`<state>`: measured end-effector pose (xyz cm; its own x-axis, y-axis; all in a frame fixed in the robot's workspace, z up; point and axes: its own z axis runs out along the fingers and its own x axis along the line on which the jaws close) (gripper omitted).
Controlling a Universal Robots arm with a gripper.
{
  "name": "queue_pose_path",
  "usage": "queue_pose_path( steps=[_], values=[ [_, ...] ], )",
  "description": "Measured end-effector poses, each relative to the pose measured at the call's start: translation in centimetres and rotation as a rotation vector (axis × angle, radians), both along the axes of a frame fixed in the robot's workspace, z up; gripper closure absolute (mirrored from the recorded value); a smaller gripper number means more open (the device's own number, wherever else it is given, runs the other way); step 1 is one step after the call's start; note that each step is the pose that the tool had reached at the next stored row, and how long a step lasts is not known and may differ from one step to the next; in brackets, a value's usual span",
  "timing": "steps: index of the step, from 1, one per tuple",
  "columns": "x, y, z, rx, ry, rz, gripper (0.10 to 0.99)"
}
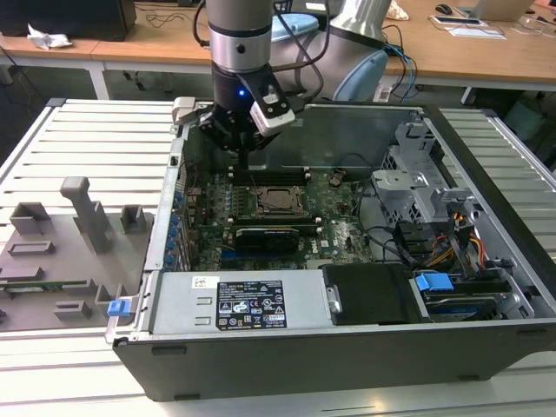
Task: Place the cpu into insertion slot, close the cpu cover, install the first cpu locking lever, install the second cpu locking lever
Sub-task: 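Install the first cpu locking lever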
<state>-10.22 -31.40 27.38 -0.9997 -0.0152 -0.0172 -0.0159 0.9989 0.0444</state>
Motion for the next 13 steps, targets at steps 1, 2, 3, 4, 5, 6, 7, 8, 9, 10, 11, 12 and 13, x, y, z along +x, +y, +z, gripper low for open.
queue_pose_path(
  steps=[1, 2, 3, 4, 5, 6, 7, 8, 9, 10, 11, 12, 13],
  values=[
    [-0.25, 0.01, -0.08, 0.000, -0.0002, 0.000, 0.980],
    [-0.48, 0.02, -0.19, 0.000, -0.0003, 0.000, 0.980],
    [-0.60, 0.03, -0.26, 0.000, -0.0002, 0.000, 0.980],
    [-0.71, 0.06, -0.40, 0.000, -0.0002, 0.001, 0.980],
    [-0.75, 0.13, -0.51, 0.000, -0.0002, 0.001, 0.980],
    [-0.76, 0.29, -0.68, 0.000, -0.0001, 0.002, 0.980],
    [-0.76, 0.59, -0.85, 0.000, -0.0003, 0.002, 0.980],
    [-0.76, 0.80, -0.92, 0.000, -0.0002, 0.002, 0.980],
    [-0.76, 0.95, -0.96, 0.000, -0.0001, 0.002, 0.980],
    [-0.76, 1.15, -1.00, 0.000, -0.0002, 0.002, 0.980],
    [-0.76, 1.33, -1.03, 0.000, -0.0002, 0.002, 0.980],
    [-0.76, 1.58, -1.04, 0.000, -0.0002, 0.002, 0.980],
    [-0.76, 1.81, -1.06, 0.000, -0.0002, 0.002, 0.980]
  ],
)
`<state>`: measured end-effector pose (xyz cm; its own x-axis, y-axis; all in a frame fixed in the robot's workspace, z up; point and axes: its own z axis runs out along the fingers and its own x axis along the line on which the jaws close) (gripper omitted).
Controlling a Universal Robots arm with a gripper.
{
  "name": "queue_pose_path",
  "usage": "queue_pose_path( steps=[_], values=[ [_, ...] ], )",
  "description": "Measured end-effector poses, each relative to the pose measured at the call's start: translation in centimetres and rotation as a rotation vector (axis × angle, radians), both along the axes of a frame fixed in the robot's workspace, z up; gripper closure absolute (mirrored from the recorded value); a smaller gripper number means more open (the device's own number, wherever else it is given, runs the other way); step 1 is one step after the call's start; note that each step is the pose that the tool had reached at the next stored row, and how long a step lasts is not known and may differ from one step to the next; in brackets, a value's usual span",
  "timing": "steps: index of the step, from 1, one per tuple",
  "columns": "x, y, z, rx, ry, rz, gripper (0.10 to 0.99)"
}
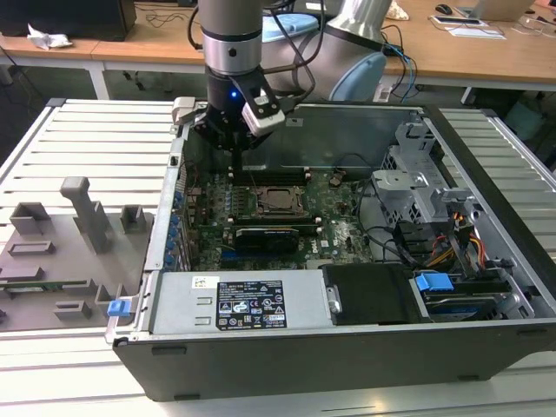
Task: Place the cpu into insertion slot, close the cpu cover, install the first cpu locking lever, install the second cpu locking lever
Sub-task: 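Install the first cpu locking lever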
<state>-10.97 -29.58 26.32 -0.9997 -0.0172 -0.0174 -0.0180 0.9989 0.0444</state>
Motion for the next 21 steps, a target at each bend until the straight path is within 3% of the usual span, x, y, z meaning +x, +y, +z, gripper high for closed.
queue_pose_path(
  steps=[4, 7, 13, 21],
  values=[
    [0.30, 0.40, -0.14, 0.000, 0.0003, 0.000, 0.980],
    [1.71, 0.54, -0.36, 0.000, 0.0006, 0.000, 0.980],
    [2.91, 0.55, -0.51, 0.000, 0.0006, 0.000, 0.980],
    [3.57, 0.55, -0.72, 0.000, 0.0005, 0.000, 0.980]
  ],
)
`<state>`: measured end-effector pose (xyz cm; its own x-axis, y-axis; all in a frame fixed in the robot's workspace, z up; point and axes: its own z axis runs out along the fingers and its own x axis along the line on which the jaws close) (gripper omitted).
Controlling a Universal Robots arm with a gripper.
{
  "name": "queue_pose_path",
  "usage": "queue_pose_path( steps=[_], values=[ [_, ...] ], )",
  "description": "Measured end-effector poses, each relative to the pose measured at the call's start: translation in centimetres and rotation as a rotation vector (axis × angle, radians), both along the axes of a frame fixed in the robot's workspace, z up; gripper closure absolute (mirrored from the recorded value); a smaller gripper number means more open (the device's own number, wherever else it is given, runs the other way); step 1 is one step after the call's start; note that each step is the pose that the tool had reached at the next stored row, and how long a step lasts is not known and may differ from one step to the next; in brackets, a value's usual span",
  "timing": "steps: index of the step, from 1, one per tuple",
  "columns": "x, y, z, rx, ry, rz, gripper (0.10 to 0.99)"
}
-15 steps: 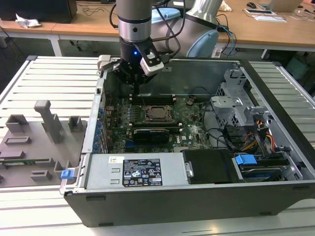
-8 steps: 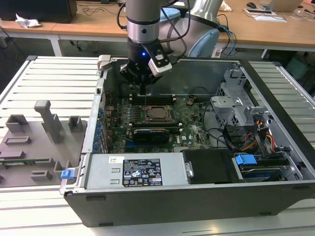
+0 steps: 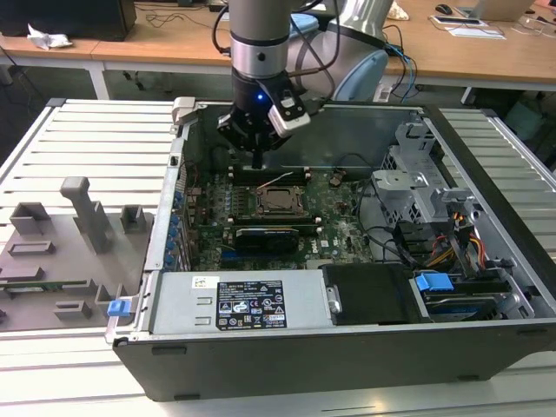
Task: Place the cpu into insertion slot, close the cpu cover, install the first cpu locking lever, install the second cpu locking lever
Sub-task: 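Install the first cpu locking lever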
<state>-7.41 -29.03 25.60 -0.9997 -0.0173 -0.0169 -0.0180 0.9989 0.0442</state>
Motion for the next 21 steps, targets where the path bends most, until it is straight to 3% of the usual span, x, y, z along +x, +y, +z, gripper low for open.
queue_pose_path(
  steps=[4, 6, 8, 9, 16, 21],
  values=[
    [0.15, 0.00, -0.19, 0.000, 0.0000, 0.000, 0.980],
    [0.17, -0.01, -0.24, 0.007, 0.0002, 0.000, 0.980],
    [0.18, 0.00, -0.32, 0.044, 0.0001, 0.000, 0.980],
    [0.22, 0.00, -0.38, 0.051, 0.0000, 0.000, 0.980],
    [1.67, 0.02, -1.74, 0.052, 0.0001, 0.000, 0.980],
    [1.84, 0.02, -2.21, 0.052, -0.0021, 0.015, 0.980]
  ],
)
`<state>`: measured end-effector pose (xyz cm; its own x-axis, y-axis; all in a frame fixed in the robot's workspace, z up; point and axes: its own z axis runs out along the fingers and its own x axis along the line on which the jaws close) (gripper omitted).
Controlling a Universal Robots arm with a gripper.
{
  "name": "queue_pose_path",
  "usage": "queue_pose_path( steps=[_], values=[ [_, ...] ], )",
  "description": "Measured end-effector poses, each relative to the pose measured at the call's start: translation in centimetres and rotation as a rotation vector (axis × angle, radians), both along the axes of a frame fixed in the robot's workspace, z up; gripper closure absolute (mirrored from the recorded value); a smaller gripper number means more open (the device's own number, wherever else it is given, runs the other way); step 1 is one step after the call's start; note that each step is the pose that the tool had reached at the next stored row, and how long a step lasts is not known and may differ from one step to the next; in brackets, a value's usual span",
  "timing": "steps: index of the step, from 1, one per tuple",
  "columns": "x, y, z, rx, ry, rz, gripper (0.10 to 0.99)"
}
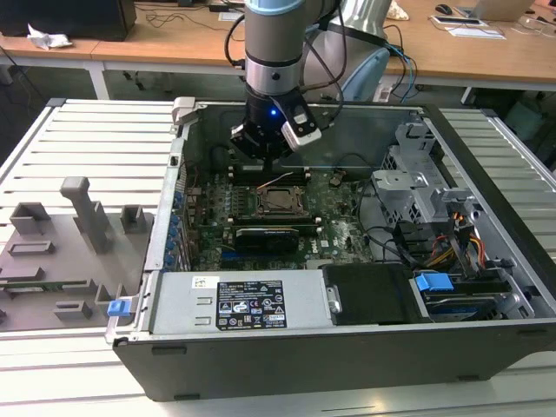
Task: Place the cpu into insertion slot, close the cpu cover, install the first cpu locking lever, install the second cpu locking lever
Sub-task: 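Install the first cpu locking lever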
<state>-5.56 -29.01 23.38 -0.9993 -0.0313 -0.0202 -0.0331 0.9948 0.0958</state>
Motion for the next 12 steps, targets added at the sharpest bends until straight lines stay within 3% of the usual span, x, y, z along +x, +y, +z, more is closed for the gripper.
queue_pose_path(
  steps=[12],
  values=[
    [1.60, 0.36, -0.76, 0.001, 0.0001, 0.000, 0.980]
  ],
)
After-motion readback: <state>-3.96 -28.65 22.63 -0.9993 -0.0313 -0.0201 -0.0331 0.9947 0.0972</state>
